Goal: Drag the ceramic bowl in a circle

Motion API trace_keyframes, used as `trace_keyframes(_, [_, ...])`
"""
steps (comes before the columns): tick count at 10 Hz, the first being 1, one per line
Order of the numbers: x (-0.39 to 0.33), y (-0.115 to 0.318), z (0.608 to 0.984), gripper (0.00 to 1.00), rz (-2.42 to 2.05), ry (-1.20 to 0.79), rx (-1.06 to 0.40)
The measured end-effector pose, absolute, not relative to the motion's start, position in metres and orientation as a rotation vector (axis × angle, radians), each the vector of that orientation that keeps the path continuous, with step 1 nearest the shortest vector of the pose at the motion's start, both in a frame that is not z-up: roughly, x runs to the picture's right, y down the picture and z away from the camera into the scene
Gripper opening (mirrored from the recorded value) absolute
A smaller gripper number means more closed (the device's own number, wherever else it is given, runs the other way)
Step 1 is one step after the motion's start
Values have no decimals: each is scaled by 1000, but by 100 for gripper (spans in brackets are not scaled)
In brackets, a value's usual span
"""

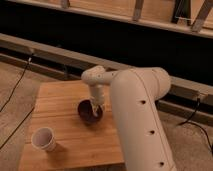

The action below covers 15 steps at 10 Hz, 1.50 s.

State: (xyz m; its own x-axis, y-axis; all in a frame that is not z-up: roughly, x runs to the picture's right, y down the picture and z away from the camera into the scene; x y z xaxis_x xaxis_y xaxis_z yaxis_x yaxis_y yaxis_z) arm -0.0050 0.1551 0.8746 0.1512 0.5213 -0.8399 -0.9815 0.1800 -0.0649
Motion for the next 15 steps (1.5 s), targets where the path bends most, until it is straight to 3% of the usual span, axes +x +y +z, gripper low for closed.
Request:
trace_keyframes(8, [34, 70, 891, 0, 1374, 746, -558])
trace_keyframes(15, [-32, 20, 937, 0, 1326, 681, -547])
